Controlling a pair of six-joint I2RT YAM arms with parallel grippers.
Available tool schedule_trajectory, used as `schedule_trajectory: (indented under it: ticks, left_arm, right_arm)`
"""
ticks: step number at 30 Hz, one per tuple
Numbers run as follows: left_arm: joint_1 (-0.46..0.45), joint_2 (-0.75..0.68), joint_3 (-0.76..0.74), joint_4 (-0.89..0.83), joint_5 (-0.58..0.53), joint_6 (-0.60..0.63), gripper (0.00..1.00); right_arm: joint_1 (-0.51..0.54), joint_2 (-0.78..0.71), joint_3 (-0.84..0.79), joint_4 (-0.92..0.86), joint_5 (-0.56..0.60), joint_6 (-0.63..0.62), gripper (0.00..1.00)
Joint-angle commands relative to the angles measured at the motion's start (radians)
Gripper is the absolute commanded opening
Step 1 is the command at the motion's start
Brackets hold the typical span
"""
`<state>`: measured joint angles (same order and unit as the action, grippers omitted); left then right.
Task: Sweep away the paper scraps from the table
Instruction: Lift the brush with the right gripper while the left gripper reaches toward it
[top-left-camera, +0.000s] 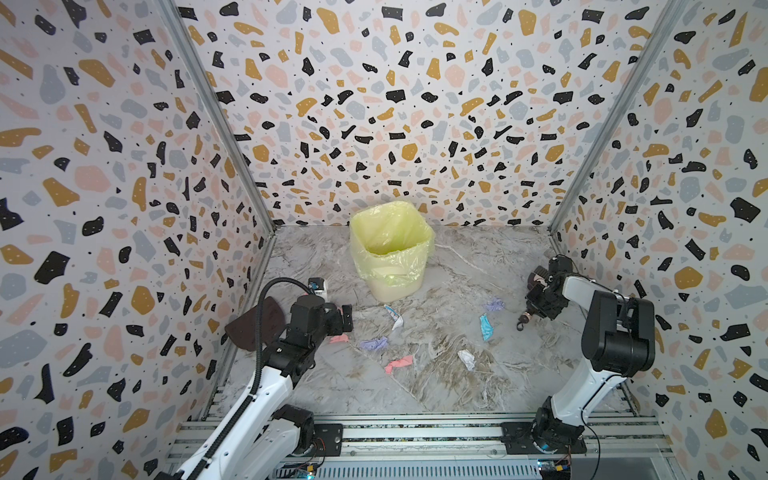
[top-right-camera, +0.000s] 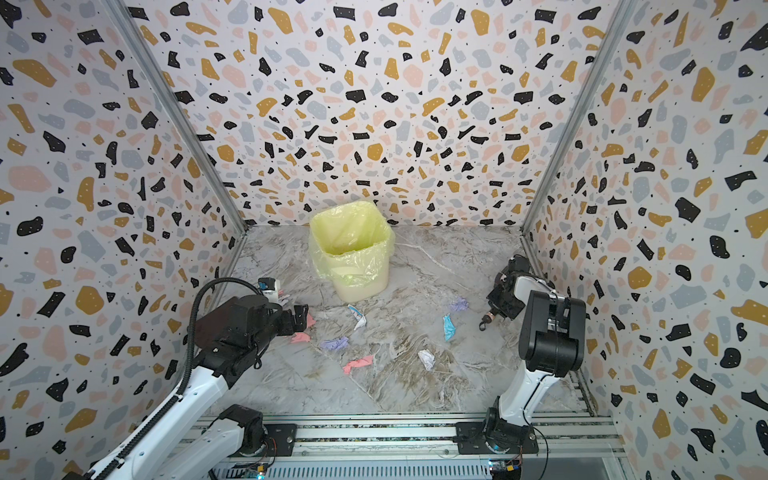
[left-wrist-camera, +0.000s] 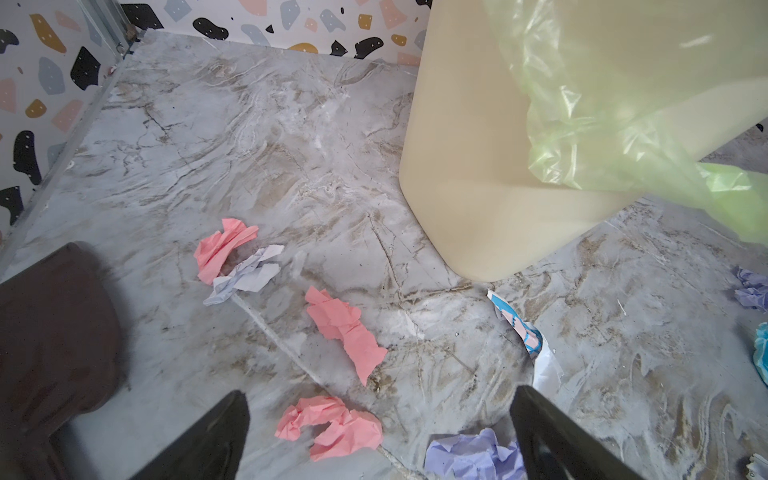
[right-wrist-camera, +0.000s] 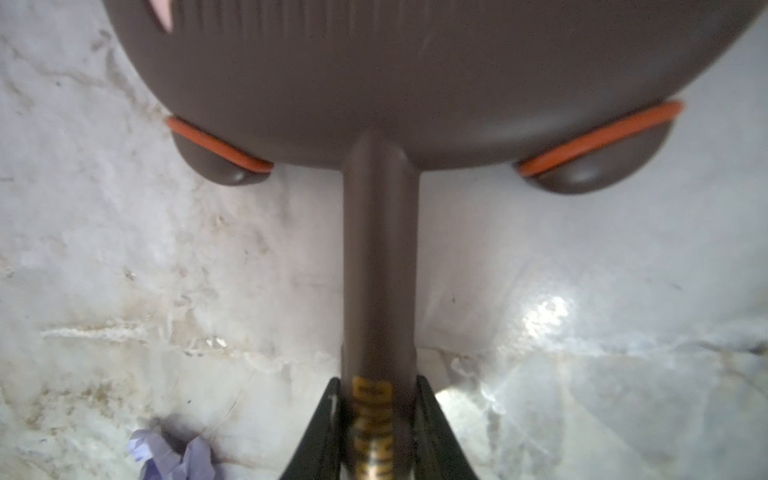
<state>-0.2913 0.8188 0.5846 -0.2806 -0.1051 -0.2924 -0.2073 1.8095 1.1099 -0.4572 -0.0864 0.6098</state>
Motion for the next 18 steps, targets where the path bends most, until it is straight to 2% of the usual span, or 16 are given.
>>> schedule_trajectory:
  ticks: [1, 10, 18]
  left_arm:
    - [-0.005, -0.026, 0.044, -0.019, 0.002, -0.013, 1.0]
    - [-0.015, -0.073, 0.172, -0.072, -0.018, -0.015, 1.0]
    - [-0.071, -0.009, 0.34, -0.095, 0.041, -0.02, 1.0]
  right_arm:
    - [-0.001, -0.009, -0.018, -0.012, 0.02, -0.018, 0.0]
    - [0.038, -0.242, -0.059, 0.028, 0.152, -0.058, 0.0]
    - [0.141, -0.476, -0.087, 0.062, 0.225, -0.108, 0.0]
